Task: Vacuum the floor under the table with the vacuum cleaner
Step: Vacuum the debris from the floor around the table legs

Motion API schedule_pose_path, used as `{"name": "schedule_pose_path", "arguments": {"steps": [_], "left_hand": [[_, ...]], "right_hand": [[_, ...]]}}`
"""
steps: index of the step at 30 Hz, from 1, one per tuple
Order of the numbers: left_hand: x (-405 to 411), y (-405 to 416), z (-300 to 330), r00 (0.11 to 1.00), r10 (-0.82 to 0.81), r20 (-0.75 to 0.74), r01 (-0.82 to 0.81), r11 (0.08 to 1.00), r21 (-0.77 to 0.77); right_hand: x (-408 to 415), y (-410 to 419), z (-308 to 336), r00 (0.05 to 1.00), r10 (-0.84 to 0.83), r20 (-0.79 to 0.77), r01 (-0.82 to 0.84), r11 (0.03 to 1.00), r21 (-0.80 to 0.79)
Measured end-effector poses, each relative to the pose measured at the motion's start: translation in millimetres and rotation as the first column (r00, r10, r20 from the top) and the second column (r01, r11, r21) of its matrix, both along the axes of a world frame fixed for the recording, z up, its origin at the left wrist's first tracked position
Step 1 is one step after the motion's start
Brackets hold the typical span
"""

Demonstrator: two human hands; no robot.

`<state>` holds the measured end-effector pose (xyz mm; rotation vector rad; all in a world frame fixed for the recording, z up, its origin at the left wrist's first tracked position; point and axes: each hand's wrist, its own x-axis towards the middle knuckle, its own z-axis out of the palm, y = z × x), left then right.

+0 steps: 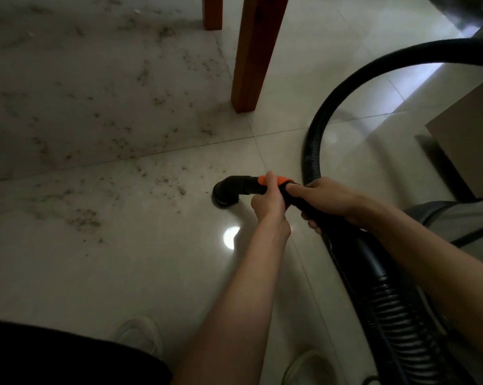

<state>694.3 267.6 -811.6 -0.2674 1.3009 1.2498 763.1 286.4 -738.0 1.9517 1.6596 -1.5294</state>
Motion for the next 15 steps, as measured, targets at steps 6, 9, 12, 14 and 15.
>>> {"name": "schedule_pose_path", "arguments": {"steps": [6,9,12,14,15], "left_hand": [[-20,21,5,0.998,-0.063,0.029,0.063,0.998,0.017],[-23,32,11,0.989,-0.144,0.035,0.144,0.989,0.027],[-26,42,14,0.985,-0.169,0.022,0.168,0.985,0.022],[-28,46,14,0.987,-0.158,0.024,0.157,0.987,0.024],[-30,47,14,0.988,-0.152,0.026,0.152,0.988,0.026]], "right_hand": [[-17,14,-9,0.998,-0.022,0.052,0.015,0.989,0.144],[-15,21,-9,0.997,-0.054,0.053,0.043,0.982,0.185],[-16,27,-8,0.997,-0.07,0.037,0.062,0.979,0.193],[-19,31,-7,0.997,-0.071,0.033,0.064,0.981,0.186],[-21,33,-6,0.997,-0.064,0.034,0.057,0.982,0.183]]}}
